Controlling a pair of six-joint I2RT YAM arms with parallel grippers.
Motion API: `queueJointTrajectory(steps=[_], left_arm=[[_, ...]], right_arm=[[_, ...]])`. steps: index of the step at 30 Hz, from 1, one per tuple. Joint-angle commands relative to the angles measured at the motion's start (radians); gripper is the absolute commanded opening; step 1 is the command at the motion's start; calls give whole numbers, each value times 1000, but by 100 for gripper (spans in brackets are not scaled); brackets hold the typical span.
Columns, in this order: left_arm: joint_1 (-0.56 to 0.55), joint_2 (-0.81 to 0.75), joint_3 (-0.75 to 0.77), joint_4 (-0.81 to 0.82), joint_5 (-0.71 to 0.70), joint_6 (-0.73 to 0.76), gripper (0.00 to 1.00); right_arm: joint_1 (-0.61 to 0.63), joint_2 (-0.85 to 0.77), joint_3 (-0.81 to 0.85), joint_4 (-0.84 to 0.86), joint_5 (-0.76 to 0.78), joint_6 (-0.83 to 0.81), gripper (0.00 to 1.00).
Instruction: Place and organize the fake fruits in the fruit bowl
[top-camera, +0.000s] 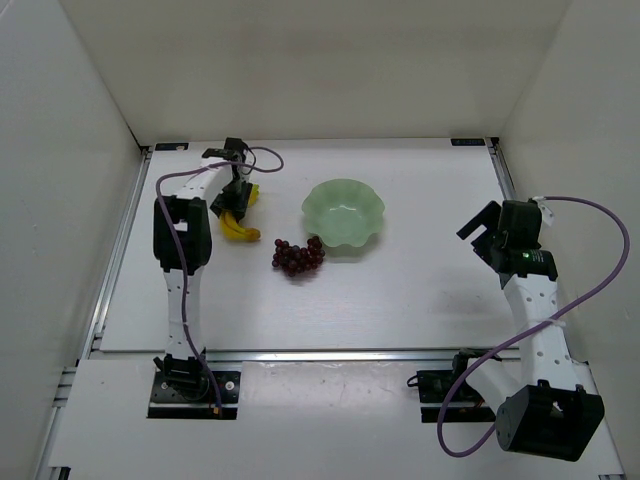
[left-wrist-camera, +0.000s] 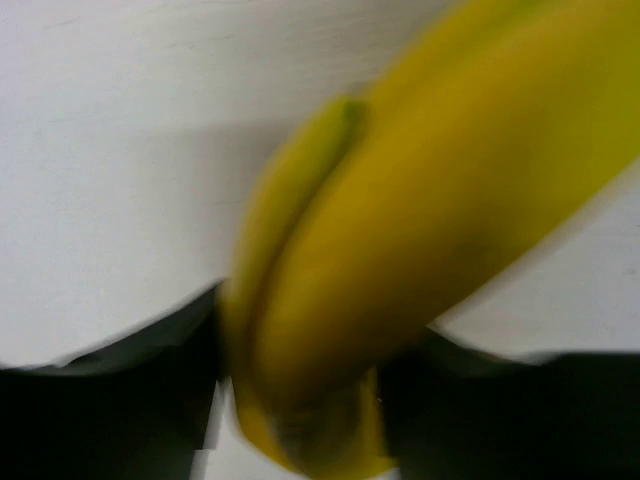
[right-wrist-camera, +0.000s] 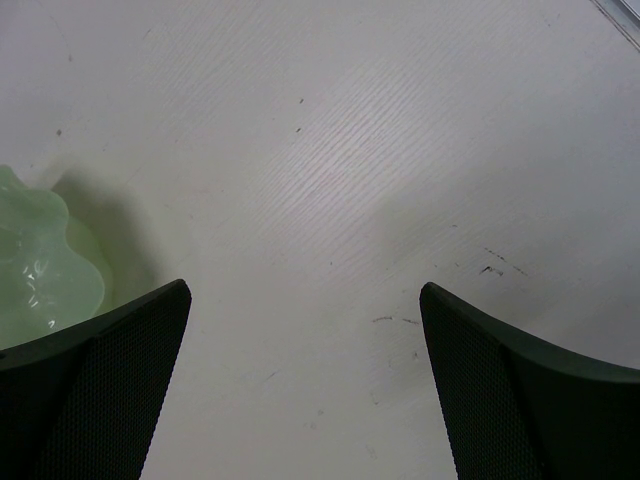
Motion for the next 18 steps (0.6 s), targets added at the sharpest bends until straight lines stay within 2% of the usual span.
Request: queueJointTrajectory(steps=[1,4,5,6,10,12,16,18], left_arm=[[0,-86,36,-11,39,3,51],[0,-142,45,-11,87,3,29],[-9,-158,70,-11,87,12,17],[-28,-172,82,-11,87,12,10],[-129,-241,156,13,26,46,10],[-219,-259,156,84,-11,84,10],[-365,-224,195,191,-34,132,12],[-435,-177,289,211,-45,144,13]], right_arm=[[-3,1,41,-4,7,-14,99],[-3,-8,32,-4,7,-5,99],[-3,-8,32,-4,7,-5,99],[-3,-8,32,-4,7,-5,99],[-3,-8,12,-4,7,-5,99],[-3,-8,12,-4,-2,4,99],[-3,-8,3,-4,-12,4,99],[-3,-17,3,-4,-12,4,99]])
